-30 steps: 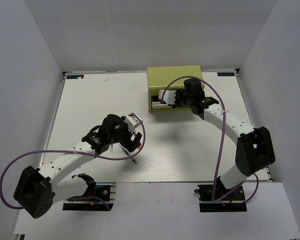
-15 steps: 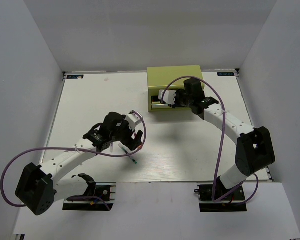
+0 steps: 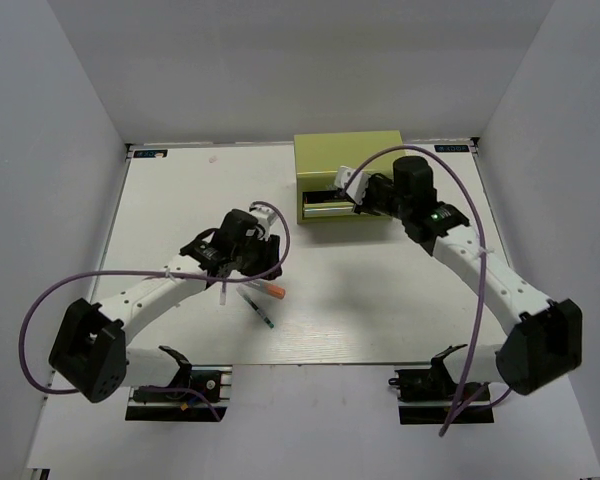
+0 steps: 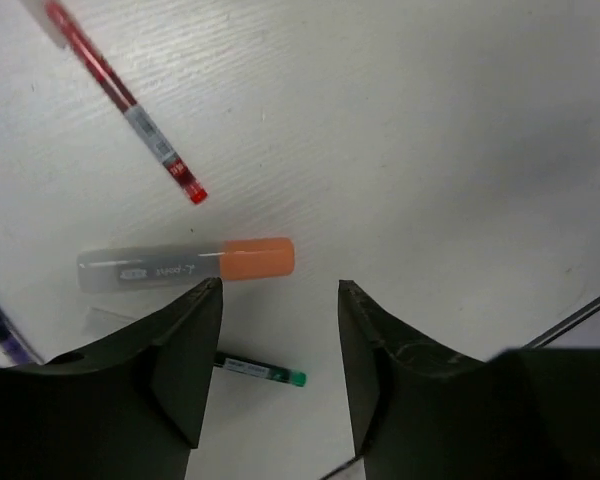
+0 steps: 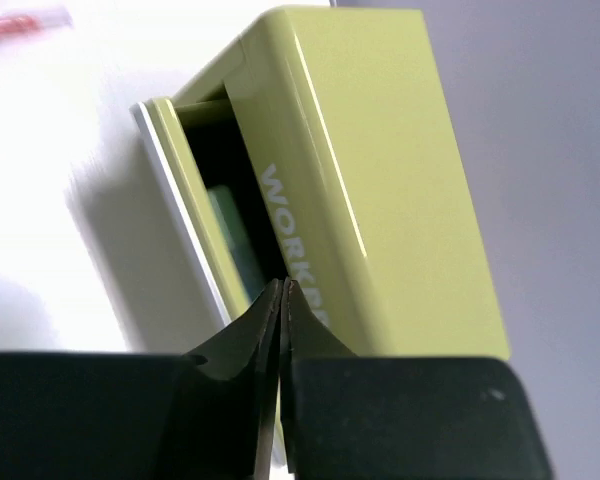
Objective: Sort the stationery into containers
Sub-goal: Place the pen in the drawer, then pick up the pen from the center of the board.
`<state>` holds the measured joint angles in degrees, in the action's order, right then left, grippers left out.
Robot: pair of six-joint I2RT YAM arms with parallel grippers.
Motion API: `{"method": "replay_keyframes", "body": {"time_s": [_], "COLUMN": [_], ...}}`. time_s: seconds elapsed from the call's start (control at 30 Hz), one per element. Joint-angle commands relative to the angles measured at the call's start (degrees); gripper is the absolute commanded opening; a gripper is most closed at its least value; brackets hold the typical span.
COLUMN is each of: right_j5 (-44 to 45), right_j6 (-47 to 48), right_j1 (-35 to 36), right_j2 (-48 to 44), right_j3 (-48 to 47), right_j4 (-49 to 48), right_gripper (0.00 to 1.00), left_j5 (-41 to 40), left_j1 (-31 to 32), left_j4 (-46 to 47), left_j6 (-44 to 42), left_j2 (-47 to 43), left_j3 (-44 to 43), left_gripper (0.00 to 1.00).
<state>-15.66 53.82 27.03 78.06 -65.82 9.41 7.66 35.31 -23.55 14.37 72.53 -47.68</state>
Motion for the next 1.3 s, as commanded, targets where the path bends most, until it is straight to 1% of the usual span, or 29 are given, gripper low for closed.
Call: {"method": "replay_keyframes", "body": {"time_s": [0.0, 0.03, 0.07, 0.1, 0.17, 0.2, 0.23, 0.27, 0.33, 0.43, 0.57, 0.77, 0.97, 1.07, 1.27], "right_j5": [-3.2, -3.2, -3.1, -2.9, -2.9, -2.6, -2.8, -2.7, -3.0, -2.9, -2.5, -1.3, 0.0, 0.7, 1.2], "right_j6": [-9.8, -10.2, -10.6, -11.9, -12.7, -13.6, -13.8, -14.4, -15.1, -16.4, -16.8, -16.9, -16.8, -16.1, -15.9], "right_j1": [0.0, -0.1, -0.1, -0.1, 0.0, -0.2, -0.1, -0.2, -0.2, -0.3, -0.4, -0.7, -0.9, -0.8, -0.8], "right_j2": [-5.2, -6.6, -7.2, -9.3, -10.3, -12.0, -12.5, -13.0, -14.9, -16.8, -19.1, -22.9, -26.9, -28.8, -31.3], "right_j3": [3.8, 4.6, 6.6, 7.5, 9.6, 11.1, 11.8, 13.0, 14.7, 17.1, 19.1, 21.6, 24.0, 24.8, 26.4], "right_j4": [-1.8, -2.0, -2.1, -2.5, -3.5, -3.7, -4.4, -4.7, -5.5, -6.4, -7.4, -7.8, -7.6, -6.9, -6.2], "right_gripper": [0.10, 0.16, 0.30, 0.35, 0.41, 0.41, 0.41, 0.41, 0.41, 0.43, 0.43, 0.43, 0.45, 0.45, 0.45], "left_j5": [-4.1, -5.2, -6.2, -7.0, -9.0, -9.6, -10.2, -10.7, -11.3, -16.3, -18.7, -19.4, -18.8, -18.8, -18.3], "left_j1": [-0.2, -0.2, -0.2, -0.2, -0.2, -0.2, -0.2, -0.2, -0.2, 0.4, -0.2, 0.4, 0.4, 0.4, 0.4], "left_j4": [-7.5, -8.4, -10.7, -11.5, -13.3, -13.3, -13.3, -13.3, -12.7, -13.6, -15.6, -23.3, -21.1, -21.1, -18.6], "left_j6": [20.1, 23.0, 26.4, 33.5, 40.9, 44.4, 51.2, 54.8, 59.9, 65.3, 71.1, 76.2, 76.8, 76.8, 76.8], "left_j2": [2.4, 3.0, 3.0, 3.0, 1.6, 1.6, 0.8, 0.8, 0.8, 1.5, 3.8, 9.7, 15.5, 18.9, 22.2], "left_j3": [-3.1, -3.8, -4.4, -4.4, -4.4, -3.9, -2.9, -2.3, -1.8, -2.3, -2.9, -7.1, -8.3, -10.0, -10.0], "left_gripper": [0.60, 0.63, 0.68, 0.68, 0.68, 0.70, 0.73, 0.75, 0.75, 0.75, 0.67, 0.58, 0.58, 0.60, 0.65]}}
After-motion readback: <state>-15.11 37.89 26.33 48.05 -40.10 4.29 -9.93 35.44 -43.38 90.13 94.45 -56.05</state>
